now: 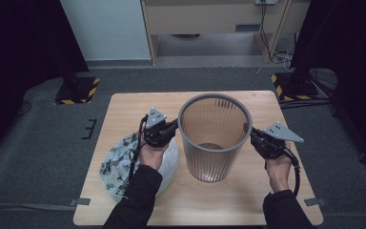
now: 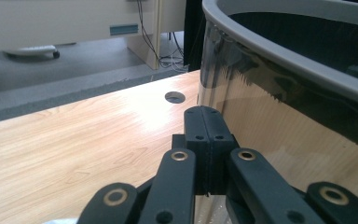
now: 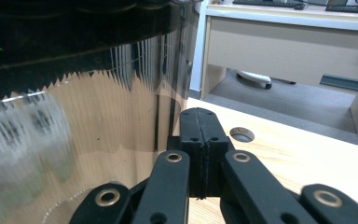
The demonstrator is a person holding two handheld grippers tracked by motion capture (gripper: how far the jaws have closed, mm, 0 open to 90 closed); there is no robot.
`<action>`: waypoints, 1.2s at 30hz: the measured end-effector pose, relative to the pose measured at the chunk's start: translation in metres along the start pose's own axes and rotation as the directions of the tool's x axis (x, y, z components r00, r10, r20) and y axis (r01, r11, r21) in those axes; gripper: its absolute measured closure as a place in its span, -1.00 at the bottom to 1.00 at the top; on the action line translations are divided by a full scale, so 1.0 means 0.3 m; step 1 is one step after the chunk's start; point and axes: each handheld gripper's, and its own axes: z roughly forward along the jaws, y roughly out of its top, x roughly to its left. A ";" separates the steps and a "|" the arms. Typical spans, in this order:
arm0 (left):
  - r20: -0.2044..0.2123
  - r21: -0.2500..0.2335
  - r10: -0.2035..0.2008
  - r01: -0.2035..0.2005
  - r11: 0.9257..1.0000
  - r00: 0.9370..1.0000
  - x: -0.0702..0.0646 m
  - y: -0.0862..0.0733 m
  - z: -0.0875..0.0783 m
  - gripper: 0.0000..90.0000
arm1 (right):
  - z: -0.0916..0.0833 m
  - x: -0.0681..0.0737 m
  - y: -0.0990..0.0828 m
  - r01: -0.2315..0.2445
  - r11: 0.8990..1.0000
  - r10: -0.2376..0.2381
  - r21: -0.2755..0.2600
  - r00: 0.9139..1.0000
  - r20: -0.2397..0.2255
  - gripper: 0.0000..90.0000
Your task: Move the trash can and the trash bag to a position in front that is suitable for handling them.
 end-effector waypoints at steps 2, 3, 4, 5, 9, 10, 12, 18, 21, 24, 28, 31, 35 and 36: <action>-0.004 -0.015 -0.001 0.001 1.000 1.000 0.004 -0.005 0.002 1.00 | 0.008 0.005 0.002 -0.006 1.000 0.006 -0.003 1.000 0.014 1.00; -0.003 -0.018 -0.005 0.005 1.000 1.000 0.005 -0.006 0.009 1.00 | 0.018 0.007 0.006 -0.011 1.000 0.011 0.000 0.999 0.032 0.99; -0.006 -0.016 -0.009 0.009 1.000 1.000 0.007 -0.007 0.017 1.00 | 0.030 0.005 0.008 -0.015 1.000 0.015 0.002 0.999 0.041 0.98; -0.013 -0.012 -0.013 0.013 1.000 1.000 0.010 -0.008 0.024 0.99 | 0.042 0.002 0.009 -0.021 1.000 0.020 0.008 0.999 0.046 0.99; -0.026 -0.003 -0.040 0.040 0.999 0.999 0.011 -0.021 0.028 1.00 | 0.063 0.014 0.012 -0.047 0.999 0.045 0.023 0.997 0.056 1.00; -0.026 -0.005 -0.044 0.043 0.999 0.999 0.011 -0.024 0.023 1.00 | 0.060 0.020 0.012 -0.042 0.999 0.041 0.021 0.998 0.054 1.00; -0.029 -0.007 -0.049 0.048 0.999 0.998 0.011 -0.032 0.009 1.00 | 0.053 0.039 0.008 -0.031 0.999 0.030 0.016 0.998 0.049 1.00; -0.067 -0.011 -0.040 0.039 0.999 0.997 -0.006 -0.056 -0.061 1.00 | 0.037 0.095 0.003 -0.031 0.999 0.030 0.017 0.998 0.056 1.00; -0.080 -0.012 -0.039 0.038 0.999 0.996 -0.005 -0.068 -0.089 1.00 | 0.026 0.137 0.000 -0.026 1.000 0.025 0.016 0.999 0.049 1.00; -0.085 -0.016 -0.048 0.047 0.999 0.995 -0.002 -0.080 -0.117 1.00 | 0.020 0.166 -0.001 -0.022 1.000 0.021 0.015 0.999 0.045 1.00; -0.095 -0.014 -0.047 0.046 0.999 0.994 -0.004 -0.091 -0.153 1.00 | 0.012 0.193 -0.004 -0.020 1.000 0.019 0.015 0.999 0.043 1.00; -0.100 -0.012 -0.040 0.039 0.999 0.994 -0.002 -0.096 -0.171 0.99 | 0.004 0.221 -0.007 -0.020 1.000 0.019 0.015 0.999 0.040 1.00; -0.082 -0.022 -0.028 0.026 0.999 0.996 0.027 -0.103 -0.208 0.80 | 0.004 0.220 -0.009 -0.020 1.000 0.020 0.010 0.999 0.031 0.77; -0.082 -0.022 -0.028 0.026 0.999 0.996 0.027 -0.103 -0.208 0.70 | 0.004 0.220 -0.009 -0.020 1.000 0.020 0.010 0.999 0.031 0.77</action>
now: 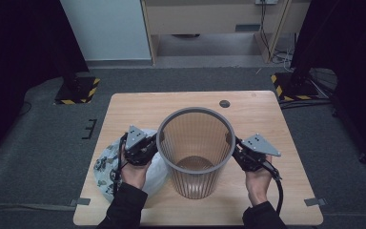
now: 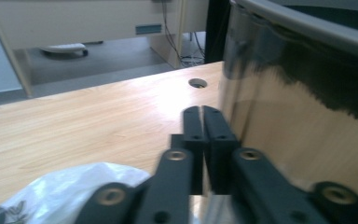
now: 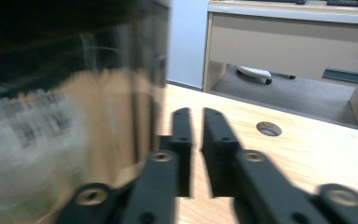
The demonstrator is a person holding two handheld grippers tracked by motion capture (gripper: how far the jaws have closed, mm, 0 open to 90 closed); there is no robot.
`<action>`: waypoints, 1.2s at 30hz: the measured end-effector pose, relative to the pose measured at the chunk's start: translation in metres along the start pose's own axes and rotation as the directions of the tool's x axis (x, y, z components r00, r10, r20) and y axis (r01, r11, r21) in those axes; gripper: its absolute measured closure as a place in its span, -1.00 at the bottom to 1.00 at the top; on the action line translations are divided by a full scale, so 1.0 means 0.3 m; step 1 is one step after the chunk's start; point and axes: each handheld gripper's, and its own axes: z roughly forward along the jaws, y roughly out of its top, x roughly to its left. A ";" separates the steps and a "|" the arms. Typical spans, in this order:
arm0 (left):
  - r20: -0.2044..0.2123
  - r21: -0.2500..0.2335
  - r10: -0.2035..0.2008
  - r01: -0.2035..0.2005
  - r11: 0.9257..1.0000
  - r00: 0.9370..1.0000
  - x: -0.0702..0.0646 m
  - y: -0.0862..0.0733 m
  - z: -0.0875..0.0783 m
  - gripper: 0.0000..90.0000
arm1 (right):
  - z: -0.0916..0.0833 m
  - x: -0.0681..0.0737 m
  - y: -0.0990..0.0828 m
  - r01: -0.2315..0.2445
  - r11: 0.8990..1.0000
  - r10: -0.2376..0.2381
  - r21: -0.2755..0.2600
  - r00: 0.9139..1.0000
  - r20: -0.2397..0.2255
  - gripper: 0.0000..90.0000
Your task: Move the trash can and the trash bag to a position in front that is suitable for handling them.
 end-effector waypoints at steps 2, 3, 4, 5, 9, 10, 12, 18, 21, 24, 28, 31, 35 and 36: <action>-0.002 -0.009 0.009 -0.009 1.000 1.000 0.020 -0.003 -0.031 0.62 | -0.003 -0.018 -0.006 0.004 1.000 -0.004 0.006 1.000 0.003 0.61; -0.016 -0.006 0.023 -0.023 1.000 1.000 0.030 -0.007 -0.049 0.55 | -0.006 -0.029 -0.012 0.004 1.000 -0.004 0.011 1.000 0.010 0.54; -0.030 -0.003 0.028 -0.028 1.000 0.999 0.043 -0.012 -0.068 0.48 | -0.010 -0.043 -0.019 0.005 1.000 -0.005 0.016 1.000 0.018 0.44; -0.048 0.000 0.034 -0.034 0.999 0.998 0.056 -0.020 -0.088 0.39 | -0.014 -0.058 -0.027 0.000 1.000 -0.001 0.027 1.000 0.024 0.37; -0.119 0.023 0.056 -0.054 0.998 0.991 0.108 -0.075 -0.177 0.14 | -0.031 -0.118 -0.077 0.008 0.996 -0.012 0.087 0.999 0.040 0.03; -0.135 0.033 0.055 -0.051 0.998 0.989 0.120 -0.094 -0.197 0.10 | -0.035 -0.132 -0.093 0.008 0.995 -0.012 0.099 0.999 0.043 -0.07; -0.168 0.051 0.051 -0.043 0.998 0.984 0.142 -0.133 -0.231 0.01 | -0.041 -0.155 -0.125 0.004 0.991 -0.011 0.137 0.999 0.051 -0.25; -0.216 0.110 0.013 0.011 0.994 0.976 0.187 -0.248 -0.282 -0.22 | -0.048 -0.208 -0.224 -0.018 0.966 0.008 0.257 0.999 0.042 -0.52; -0.216 0.152 0.009 0.024 0.988 0.976 0.194 -0.298 -0.284 -0.29 | -0.056 -0.230 -0.267 -0.031 0.950 0.016 0.310 0.999 0.050 -0.63; -0.220 0.190 0.020 0.023 0.981 0.975 0.197 -0.318 -0.279 -0.40 | -0.064 -0.250 -0.300 -0.050 0.937 0.028 0.346 0.997 0.067 -0.70; -0.227 0.215 0.034 0.016 0.976 0.973 0.203 -0.338 -0.287 -0.48 | -0.067 -0.271 -0.343 -0.067 0.918 0.040 0.391 0.996 0.078 -0.75; -0.214 0.245 0.056 -0.001 0.969 0.975 0.201 -0.350 -0.291 -0.53 | -0.065 -0.277 -0.355 -0.081 0.907 0.049 0.413 0.995 0.087 -0.77; -0.200 0.256 0.053 0.000 0.967 0.978 0.198 -0.361 -0.283 -0.54 | -0.055 -0.271 -0.361 -0.073 0.900 0.039 0.431 0.995 0.088 -0.78; -0.197 0.257 0.049 0.003 0.966 0.979 0.197 -0.363 -0.280 -0.55 | -0.050 -0.267 -0.365 -0.069 0.894 0.033 0.442 0.996 0.089 -0.79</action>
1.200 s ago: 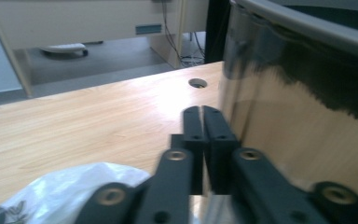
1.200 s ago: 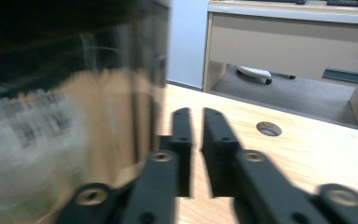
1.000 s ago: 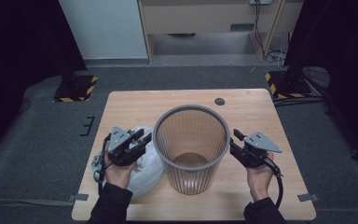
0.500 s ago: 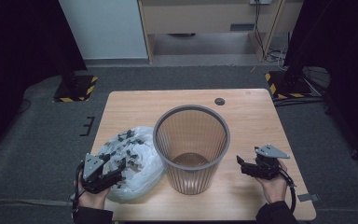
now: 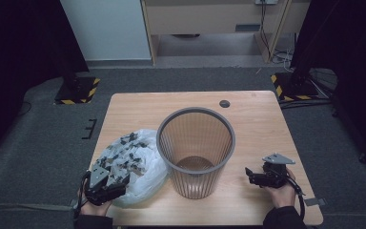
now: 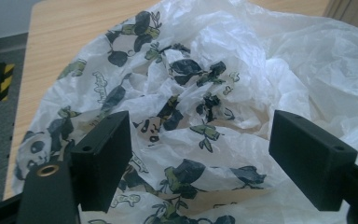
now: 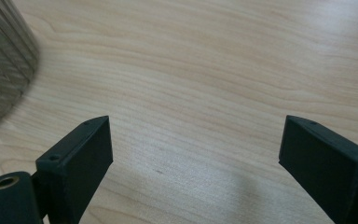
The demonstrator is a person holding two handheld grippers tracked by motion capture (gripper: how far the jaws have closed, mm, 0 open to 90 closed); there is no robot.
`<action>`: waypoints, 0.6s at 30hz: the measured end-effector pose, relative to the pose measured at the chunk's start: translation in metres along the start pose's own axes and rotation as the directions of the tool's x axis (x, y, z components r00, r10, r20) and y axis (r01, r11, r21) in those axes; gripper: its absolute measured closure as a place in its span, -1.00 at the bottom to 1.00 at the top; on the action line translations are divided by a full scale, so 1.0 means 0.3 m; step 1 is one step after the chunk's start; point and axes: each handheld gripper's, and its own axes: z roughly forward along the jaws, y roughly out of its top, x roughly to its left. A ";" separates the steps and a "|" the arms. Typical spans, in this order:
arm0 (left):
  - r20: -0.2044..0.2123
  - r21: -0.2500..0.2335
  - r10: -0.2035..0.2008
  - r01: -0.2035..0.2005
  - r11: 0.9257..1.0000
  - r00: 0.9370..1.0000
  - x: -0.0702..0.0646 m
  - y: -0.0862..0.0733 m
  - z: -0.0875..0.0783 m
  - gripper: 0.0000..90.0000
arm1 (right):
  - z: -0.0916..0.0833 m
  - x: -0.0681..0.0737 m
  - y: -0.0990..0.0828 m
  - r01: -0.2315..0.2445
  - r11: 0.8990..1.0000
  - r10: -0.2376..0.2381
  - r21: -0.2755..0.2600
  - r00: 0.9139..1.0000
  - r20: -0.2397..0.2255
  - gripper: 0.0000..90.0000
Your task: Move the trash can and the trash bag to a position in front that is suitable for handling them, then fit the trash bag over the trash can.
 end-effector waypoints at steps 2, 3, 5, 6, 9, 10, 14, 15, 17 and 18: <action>0.010 0.012 -0.002 0.002 1.000 1.000 -0.002 -0.004 0.011 -0.55 | 0.011 0.004 -0.004 -0.004 1.000 0.004 0.017 1.000 -0.003 -0.79; 0.012 0.014 -0.003 0.003 1.000 1.000 -0.002 -0.005 0.014 -0.55 | 0.015 0.004 -0.005 -0.005 1.000 0.005 0.024 1.000 -0.005 -0.79; 0.018 0.022 -0.002 0.002 1.000 1.000 -0.002 -0.007 0.023 -0.56 | 0.020 0.001 -0.005 -0.010 1.000 0.010 0.028 1.000 -0.004 -0.79; 0.018 0.025 -0.005 0.005 1.000 1.000 -0.003 -0.008 0.028 -0.56 | 0.021 0.000 -0.005 -0.015 0.999 0.015 0.032 1.000 0.000 -0.79; 0.021 0.038 -0.006 0.005 0.999 1.000 -0.006 -0.010 0.042 -0.57 | 0.023 -0.010 -0.007 -0.023 0.999 0.023 0.031 1.000 0.006 -0.79; 0.021 0.041 -0.005 0.004 0.999 1.000 -0.008 -0.011 0.044 -0.57 | 0.023 -0.013 -0.010 -0.024 0.999 0.024 0.034 1.000 0.010 -0.79; 0.028 0.054 -0.011 0.009 0.998 1.000 -0.011 -0.015 0.060 -0.58 | 0.026 -0.015 -0.016 -0.023 0.999 0.023 0.046 1.000 0.011 -0.80; 0.031 0.059 -0.015 0.013 0.998 0.999 -0.010 -0.017 0.066 -0.59 | 0.028 -0.015 -0.017 -0.021 0.999 0.021 0.047 1.000 0.011 -0.80; 0.033 0.076 -0.016 0.014 0.997 0.999 -0.007 -0.021 0.081 -0.59 | 0.033 -0.012 -0.018 -0.023 0.998 0.022 0.055 1.000 0.013 -0.80; 0.033 0.090 -0.017 0.014 0.996 0.999 -0.005 -0.024 0.091 -0.59 | 0.034 -0.012 -0.018 -0.021 0.998 0.020 0.058 1.000 0.011 -0.80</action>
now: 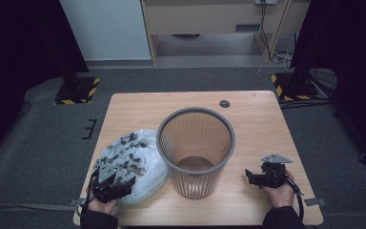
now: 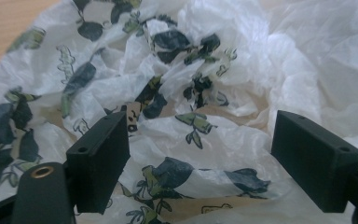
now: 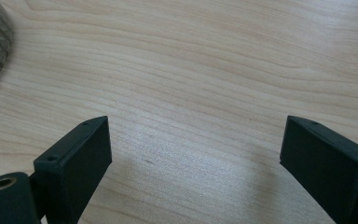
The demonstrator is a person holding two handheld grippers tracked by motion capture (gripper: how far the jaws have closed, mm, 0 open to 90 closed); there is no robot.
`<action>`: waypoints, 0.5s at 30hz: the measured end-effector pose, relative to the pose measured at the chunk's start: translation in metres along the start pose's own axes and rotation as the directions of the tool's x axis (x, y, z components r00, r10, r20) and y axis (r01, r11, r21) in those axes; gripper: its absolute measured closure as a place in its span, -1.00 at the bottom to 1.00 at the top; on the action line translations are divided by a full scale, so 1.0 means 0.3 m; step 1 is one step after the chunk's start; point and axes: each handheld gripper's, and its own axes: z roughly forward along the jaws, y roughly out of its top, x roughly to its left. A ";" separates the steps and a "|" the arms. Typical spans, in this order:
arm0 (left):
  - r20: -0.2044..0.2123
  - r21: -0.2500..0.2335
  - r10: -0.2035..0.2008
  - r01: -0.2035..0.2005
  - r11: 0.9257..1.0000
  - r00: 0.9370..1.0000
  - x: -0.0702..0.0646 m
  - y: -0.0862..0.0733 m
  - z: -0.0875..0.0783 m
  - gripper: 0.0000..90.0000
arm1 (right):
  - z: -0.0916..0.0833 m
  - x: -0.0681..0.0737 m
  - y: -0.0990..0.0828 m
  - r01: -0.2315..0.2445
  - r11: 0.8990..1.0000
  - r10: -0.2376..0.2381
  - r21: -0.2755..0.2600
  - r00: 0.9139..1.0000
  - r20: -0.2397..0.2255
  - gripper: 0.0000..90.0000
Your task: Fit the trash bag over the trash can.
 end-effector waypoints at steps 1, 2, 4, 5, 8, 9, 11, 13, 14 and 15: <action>-0.002 0.017 -0.003 0.003 1.000 1.000 0.003 -0.002 0.012 -0.59 | 0.004 0.001 0.000 0.000 1.000 0.000 0.005 1.000 0.000 -0.80; -0.003 0.033 -0.006 0.006 0.999 1.000 0.005 -0.004 0.023 -0.59 | 0.007 0.001 0.000 0.004 1.000 -0.004 0.010 1.000 0.001 -0.80; -0.006 0.061 -0.008 0.008 0.998 1.000 0.010 -0.006 0.043 -0.59 | 0.013 0.002 0.001 0.005 1.000 -0.005 0.019 1.000 0.005 -0.81; -0.007 0.076 -0.007 0.007 0.997 1.000 0.010 -0.006 0.051 -0.59 | 0.015 0.003 0.001 0.005 1.000 -0.006 0.025 1.000 0.005 -0.81; -0.017 0.103 0.002 -0.001 0.995 1.000 0.007 -0.005 0.071 -0.56 | 0.018 0.006 -0.005 0.006 0.999 -0.007 0.034 1.000 0.005 -0.81; -0.018 0.106 0.002 0.000 0.994 1.000 0.006 -0.003 0.076 -0.54 | 0.017 0.006 -0.007 0.009 0.999 -0.009 0.037 1.000 0.006 -0.81; -0.024 0.116 -0.004 0.007 0.993 1.000 0.008 0.000 0.090 -0.47 | 0.016 0.004 -0.010 0.002 0.999 -0.003 0.040 1.000 0.004 -0.81; -0.024 0.136 -0.014 0.017 0.991 1.000 0.014 0.003 0.108 -0.38 | 0.016 0.000 -0.011 0.000 0.999 0.000 0.039 1.000 0.006 -0.81; -0.025 0.143 -0.018 0.022 0.990 1.000 0.015 0.004 0.114 -0.34 | 0.018 -0.002 -0.011 -0.001 0.999 0.000 0.038 1.000 0.006 -0.81; -0.029 0.154 -0.022 0.026 0.988 0.999 0.016 0.006 0.121 -0.29 | 0.019 -0.004 -0.010 0.001 0.999 -0.001 0.040 1.000 0.005 -0.81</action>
